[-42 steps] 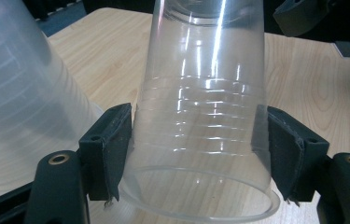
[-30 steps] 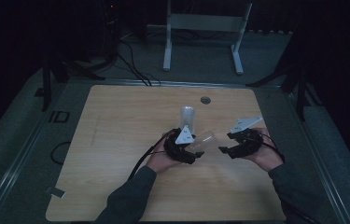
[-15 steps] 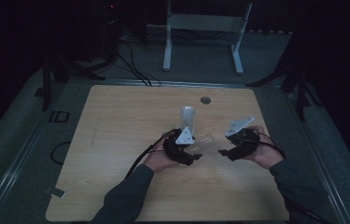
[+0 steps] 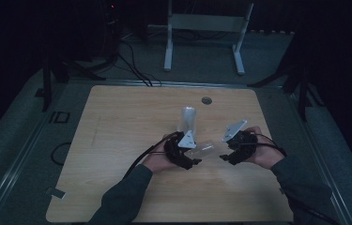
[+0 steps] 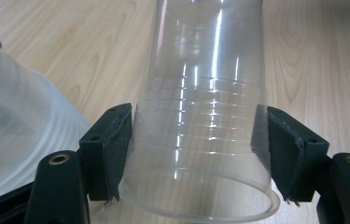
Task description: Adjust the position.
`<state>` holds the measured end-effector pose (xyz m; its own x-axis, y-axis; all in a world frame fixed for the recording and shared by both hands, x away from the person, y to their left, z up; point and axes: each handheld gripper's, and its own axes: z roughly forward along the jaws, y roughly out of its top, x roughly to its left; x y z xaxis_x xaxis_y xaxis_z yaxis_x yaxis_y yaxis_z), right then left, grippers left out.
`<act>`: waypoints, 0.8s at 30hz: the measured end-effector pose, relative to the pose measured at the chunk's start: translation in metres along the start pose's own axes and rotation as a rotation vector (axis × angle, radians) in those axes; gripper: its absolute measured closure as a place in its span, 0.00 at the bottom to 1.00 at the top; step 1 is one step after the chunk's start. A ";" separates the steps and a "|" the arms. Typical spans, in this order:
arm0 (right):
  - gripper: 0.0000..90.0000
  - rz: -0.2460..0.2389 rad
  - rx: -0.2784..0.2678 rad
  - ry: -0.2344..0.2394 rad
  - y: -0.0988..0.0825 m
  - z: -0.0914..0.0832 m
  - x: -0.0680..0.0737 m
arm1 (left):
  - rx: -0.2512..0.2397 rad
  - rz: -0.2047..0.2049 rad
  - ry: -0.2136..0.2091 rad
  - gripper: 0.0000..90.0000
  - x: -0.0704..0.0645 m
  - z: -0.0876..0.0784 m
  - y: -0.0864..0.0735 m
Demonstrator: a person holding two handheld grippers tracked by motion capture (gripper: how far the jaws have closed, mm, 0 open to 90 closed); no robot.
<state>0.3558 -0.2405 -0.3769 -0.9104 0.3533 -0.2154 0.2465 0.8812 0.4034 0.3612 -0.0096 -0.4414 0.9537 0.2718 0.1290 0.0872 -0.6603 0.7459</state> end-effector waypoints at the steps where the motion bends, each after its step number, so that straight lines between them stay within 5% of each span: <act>1: 0.40 -0.009 0.006 0.004 0.001 0.001 0.001 | 0.006 0.008 -0.002 0.33 0.000 0.000 0.000; 9: 0.40 -0.084 0.051 0.042 0.010 0.005 0.010 | 0.088 0.069 -0.022 0.34 -0.007 0.008 -0.001; 24: 0.38 -0.149 0.118 0.093 0.016 0.018 0.019 | 0.150 0.118 -0.075 0.34 -0.015 0.013 -0.003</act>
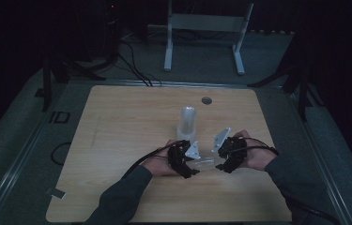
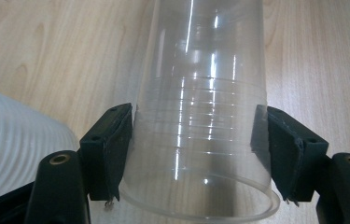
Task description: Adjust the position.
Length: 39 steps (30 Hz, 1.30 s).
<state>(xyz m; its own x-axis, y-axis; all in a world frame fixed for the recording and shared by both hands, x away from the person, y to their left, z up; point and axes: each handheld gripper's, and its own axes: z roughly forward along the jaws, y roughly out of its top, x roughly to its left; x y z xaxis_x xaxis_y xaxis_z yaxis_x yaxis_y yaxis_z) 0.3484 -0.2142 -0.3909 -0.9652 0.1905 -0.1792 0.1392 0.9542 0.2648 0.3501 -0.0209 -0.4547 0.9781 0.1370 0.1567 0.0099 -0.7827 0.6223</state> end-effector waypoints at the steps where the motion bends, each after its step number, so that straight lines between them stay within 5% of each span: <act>1: 0.38 0.000 0.001 0.002 0.000 0.001 0.000 | 0.001 0.003 -0.003 0.34 0.000 0.000 0.000; 16: 0.36 -0.038 0.018 0.048 0.010 0.011 0.007 | 0.035 0.044 -0.023 0.34 -0.004 -0.004 0.006; 34: 0.37 -0.046 0.010 0.078 0.013 0.024 0.013 | -0.051 0.011 -0.044 0.34 -0.006 -0.010 0.008; 39: 0.40 -0.061 0.017 0.080 0.014 0.026 0.014 | -0.044 0.047 -0.052 0.34 -0.006 -0.013 0.010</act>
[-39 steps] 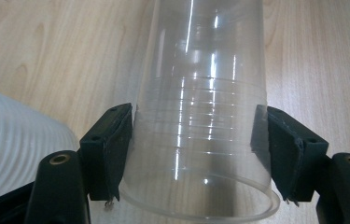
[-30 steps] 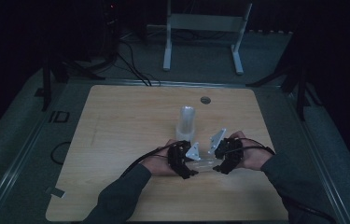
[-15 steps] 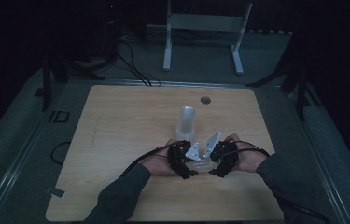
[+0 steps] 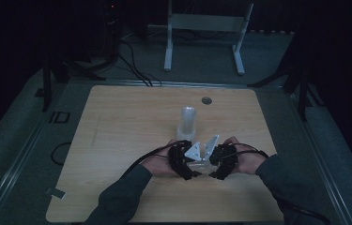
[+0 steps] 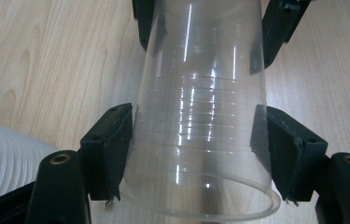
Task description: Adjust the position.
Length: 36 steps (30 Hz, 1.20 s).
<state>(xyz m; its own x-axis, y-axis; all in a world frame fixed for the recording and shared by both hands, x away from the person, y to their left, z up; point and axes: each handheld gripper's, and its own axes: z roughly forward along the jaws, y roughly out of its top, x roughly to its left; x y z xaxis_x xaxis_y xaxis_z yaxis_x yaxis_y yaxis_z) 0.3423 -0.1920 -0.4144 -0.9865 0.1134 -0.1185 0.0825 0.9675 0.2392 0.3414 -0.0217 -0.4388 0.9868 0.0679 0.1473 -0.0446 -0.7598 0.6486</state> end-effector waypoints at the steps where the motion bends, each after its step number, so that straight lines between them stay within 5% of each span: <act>1: 0.42 0.000 -0.002 0.002 0.000 0.000 0.000 | -0.010 -0.010 -0.002 0.34 -0.001 0.001 0.000; 6: 0.45 -0.005 -0.003 0.003 -0.001 -0.001 0.000 | 0.000 0.005 0.000 0.33 -0.001 0.001 0.000; 17: 0.46 0.012 -0.014 0.002 -0.004 -0.001 0.000 | -0.014 -0.035 0.011 0.23 -0.001 0.000 0.002; 36: 0.46 0.138 -0.031 -0.049 -0.021 0.000 -0.003 | -0.095 -0.106 0.063 0.23 0.009 -0.008 -0.003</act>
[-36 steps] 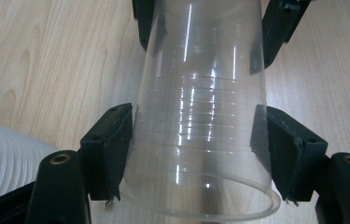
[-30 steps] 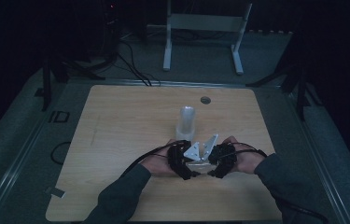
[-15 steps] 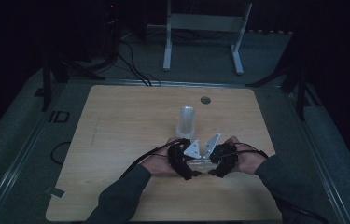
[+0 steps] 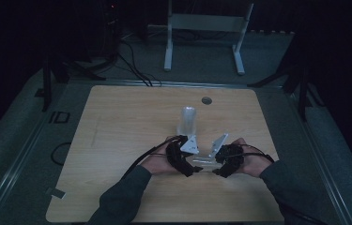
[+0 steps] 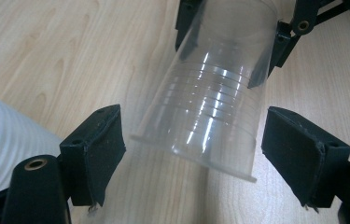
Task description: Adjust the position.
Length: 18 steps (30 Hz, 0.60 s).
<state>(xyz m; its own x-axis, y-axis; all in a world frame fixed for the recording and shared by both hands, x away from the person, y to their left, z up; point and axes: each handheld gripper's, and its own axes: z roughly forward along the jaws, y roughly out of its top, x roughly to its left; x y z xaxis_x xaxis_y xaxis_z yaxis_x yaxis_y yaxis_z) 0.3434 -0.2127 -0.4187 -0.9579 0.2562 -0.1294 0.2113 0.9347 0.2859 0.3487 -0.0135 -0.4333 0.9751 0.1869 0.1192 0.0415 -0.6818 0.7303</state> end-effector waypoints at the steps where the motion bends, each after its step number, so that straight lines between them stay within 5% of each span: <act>1: 0.46 0.006 0.001 -0.002 -0.002 0.000 -0.001 | -0.003 -0.003 0.013 0.23 0.001 -0.001 0.000; 10: 0.46 0.083 -0.011 -0.040 -0.017 -0.003 -0.007 | -0.027 -0.036 0.041 0.26 0.005 -0.006 -0.001; 18: 0.46 0.235 -0.037 -0.099 -0.034 -0.003 -0.016 | -0.036 -0.095 0.074 0.34 0.009 -0.003 -0.001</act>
<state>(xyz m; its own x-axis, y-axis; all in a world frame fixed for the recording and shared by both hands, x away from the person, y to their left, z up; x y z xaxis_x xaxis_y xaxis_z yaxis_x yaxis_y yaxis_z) 0.3510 -0.2496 -0.4233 -0.8592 0.4899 -0.1472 0.4170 0.8374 0.3533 0.3569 -0.0091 -0.4309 0.9483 0.3024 0.0969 0.1236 -0.6326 0.7645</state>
